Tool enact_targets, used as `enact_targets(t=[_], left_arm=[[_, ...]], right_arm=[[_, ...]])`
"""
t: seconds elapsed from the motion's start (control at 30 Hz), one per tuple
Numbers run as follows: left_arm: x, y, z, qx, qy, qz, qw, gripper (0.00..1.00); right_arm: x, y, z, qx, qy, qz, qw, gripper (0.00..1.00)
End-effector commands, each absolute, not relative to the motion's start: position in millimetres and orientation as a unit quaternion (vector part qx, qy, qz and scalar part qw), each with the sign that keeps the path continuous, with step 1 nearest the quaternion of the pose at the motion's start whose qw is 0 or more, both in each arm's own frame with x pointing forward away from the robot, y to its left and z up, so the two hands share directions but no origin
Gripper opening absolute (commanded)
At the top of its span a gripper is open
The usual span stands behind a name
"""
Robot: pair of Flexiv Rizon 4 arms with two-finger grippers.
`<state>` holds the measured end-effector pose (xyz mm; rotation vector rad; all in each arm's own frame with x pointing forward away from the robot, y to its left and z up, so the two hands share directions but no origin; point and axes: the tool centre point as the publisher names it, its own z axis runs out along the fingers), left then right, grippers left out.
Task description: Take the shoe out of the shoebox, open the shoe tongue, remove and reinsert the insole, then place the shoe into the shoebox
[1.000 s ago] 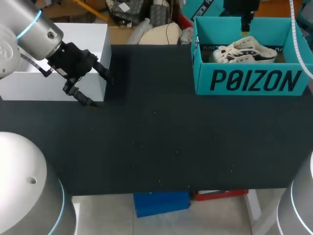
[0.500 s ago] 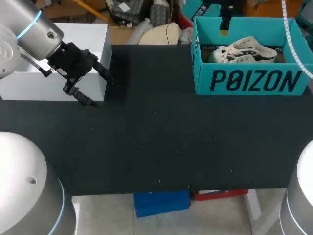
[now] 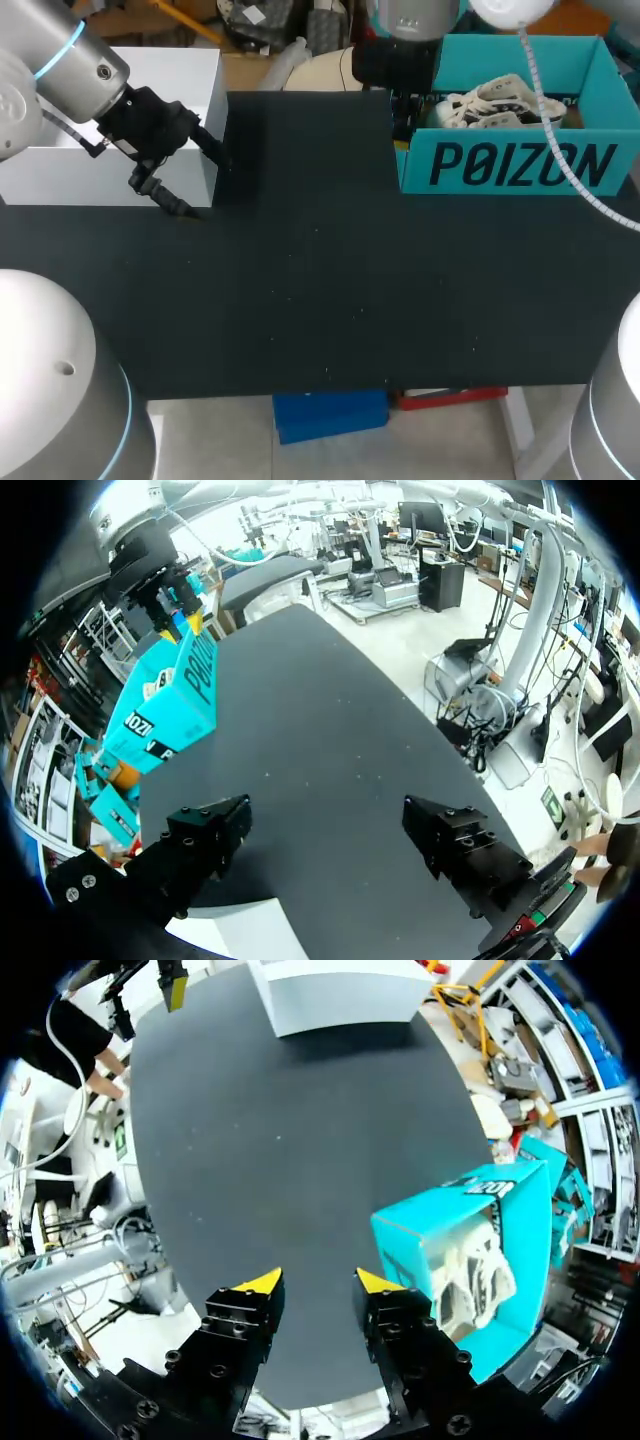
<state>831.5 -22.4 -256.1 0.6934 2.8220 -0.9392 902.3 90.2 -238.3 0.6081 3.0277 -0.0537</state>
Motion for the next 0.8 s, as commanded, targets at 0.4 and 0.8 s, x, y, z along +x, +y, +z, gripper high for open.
enact_targets(t=[0.4, 0.8], left_arm=[[831, -22, -256, 0.227, 0.924, -0.306, 0.044, 1.00], [831, -22, -256, 0.227, 0.924, -0.306, 0.044, 1.00]], right_arm=[[878, 111, -295, 0.204, 0.979, 0.015, -0.004, 1.00], [879, 109, -294, 0.205, 0.979, 0.005, -0.012, 1.00]])
